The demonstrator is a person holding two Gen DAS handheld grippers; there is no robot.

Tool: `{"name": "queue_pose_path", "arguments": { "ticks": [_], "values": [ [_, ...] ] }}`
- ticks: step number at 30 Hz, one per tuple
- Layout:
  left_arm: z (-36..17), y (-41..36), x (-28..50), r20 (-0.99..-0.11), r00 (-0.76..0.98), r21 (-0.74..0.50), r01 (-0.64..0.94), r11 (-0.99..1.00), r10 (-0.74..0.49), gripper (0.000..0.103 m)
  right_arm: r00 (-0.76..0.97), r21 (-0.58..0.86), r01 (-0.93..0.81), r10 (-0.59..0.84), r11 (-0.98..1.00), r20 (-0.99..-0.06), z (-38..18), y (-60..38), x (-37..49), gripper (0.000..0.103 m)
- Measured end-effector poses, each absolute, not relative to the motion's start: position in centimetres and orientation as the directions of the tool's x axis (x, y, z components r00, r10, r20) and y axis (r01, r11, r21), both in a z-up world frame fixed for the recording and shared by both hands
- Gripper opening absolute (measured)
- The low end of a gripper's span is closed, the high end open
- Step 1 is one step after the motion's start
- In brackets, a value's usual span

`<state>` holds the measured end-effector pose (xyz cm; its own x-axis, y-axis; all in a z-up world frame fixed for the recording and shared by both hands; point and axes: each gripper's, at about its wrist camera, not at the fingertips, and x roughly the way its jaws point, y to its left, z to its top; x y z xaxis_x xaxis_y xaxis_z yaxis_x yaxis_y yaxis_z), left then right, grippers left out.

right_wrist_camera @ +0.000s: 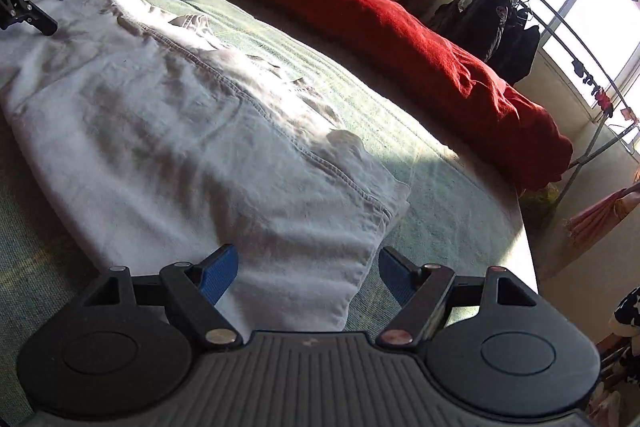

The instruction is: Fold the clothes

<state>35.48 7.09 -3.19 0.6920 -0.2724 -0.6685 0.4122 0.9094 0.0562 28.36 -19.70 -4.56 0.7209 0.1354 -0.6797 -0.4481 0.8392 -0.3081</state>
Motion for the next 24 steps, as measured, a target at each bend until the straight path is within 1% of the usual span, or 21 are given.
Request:
{"name": "queue_pose_path", "arguments": {
  "ticks": [1, 3, 4, 6, 9, 10, 11, 13, 16, 18, 20, 23, 24],
  "values": [
    [-2.7, 7.0, 35.9, -0.661, 0.677, -0.019, 0.417, 0.909, -0.325, 0.072, 0.700, -0.221, -0.451, 0.189, 0.864, -0.689, -4.0, -20.0, 29.2, 0.081],
    [-2.2, 6.2, 37.0, -0.629, 0.640, -0.183, 0.429, 0.885, -0.441, 0.073, 0.658, -0.038, -0.451, 0.304, 0.892, -0.689, -2.9, -20.4, 30.9, 0.085],
    [-2.3, 5.6, 37.5, -0.620, 0.630, -0.217, 0.435, 0.874, -0.468, 0.073, 0.638, 0.054, -0.447, 0.361, 0.893, -0.680, -2.4, -20.7, 31.8, 0.086],
    [-3.4, 3.5, 38.0, -0.636, 0.631, -0.160, 0.454, 0.876, -0.444, 0.073, 0.621, 0.095, -0.463, 0.399, 0.881, -0.675, -2.8, -19.2, 33.5, 0.086],
    [-5.2, 0.8, 38.9, -0.660, 0.643, -0.065, 0.466, 0.882, -0.388, 0.074, 0.635, -0.012, -0.457, 0.317, 0.889, -0.704, -4.9, -16.8, 35.3, 0.086],
    [-6.0, 0.7, 39.4, -0.671, 0.663, -0.013, 0.438, 0.899, -0.333, 0.074, 0.637, -0.016, -0.446, 0.305, 0.895, -0.708, -5.6, -16.9, 36.0, 0.086],
    [-6.5, 1.0, 39.9, -0.668, 0.677, 0.002, 0.417, 0.909, -0.309, 0.078, 0.639, -0.016, -0.434, 0.295, 0.901, -0.710, -6.2, -17.1, 36.6, 0.086],
    [-6.7, 2.8, 40.8, -0.654, 0.680, -0.057, 0.393, 0.918, -0.332, 0.078, 0.649, 0.050, -0.379, 0.304, 0.924, -0.697, -6.9, -19.1, 38.1, 0.087],
    [-6.3, 4.8, 41.8, -0.681, 0.665, -0.086, 0.342, 0.936, -0.306, 0.078, 0.632, 0.138, -0.335, 0.331, 0.932, -0.701, -7.0, -22.0, 39.3, 0.087],
    [-5.5, 5.5, 41.5, -0.692, 0.645, -0.129, 0.333, 0.934, -0.325, 0.076, 0.618, 0.161, -0.329, 0.341, 0.930, -0.708, -6.3, -22.7, 39.2, 0.087],
    [-4.4, 5.7, 40.5, -0.695, 0.611, -0.190, 0.352, 0.917, -0.378, 0.077, 0.604, 0.178, -0.342, 0.361, 0.923, -0.710, -5.4, -22.5, 38.4, 0.087],
    [-3.1, 5.4, 38.3, -0.683, 0.540, -0.306, 0.400, 0.864, -0.491, 0.079, 0.524, 0.321, -0.444, 0.533, 0.837, -0.664, -3.7, -21.2, 36.3, 0.088],
    [-3.0, 5.1, 37.6, -0.682, 0.515, -0.336, 0.410, 0.848, -0.519, 0.080, 0.471, 0.379, -0.485, 0.600, 0.788, -0.646, -3.3, -20.1, 35.6, 0.090]
  ]
}}
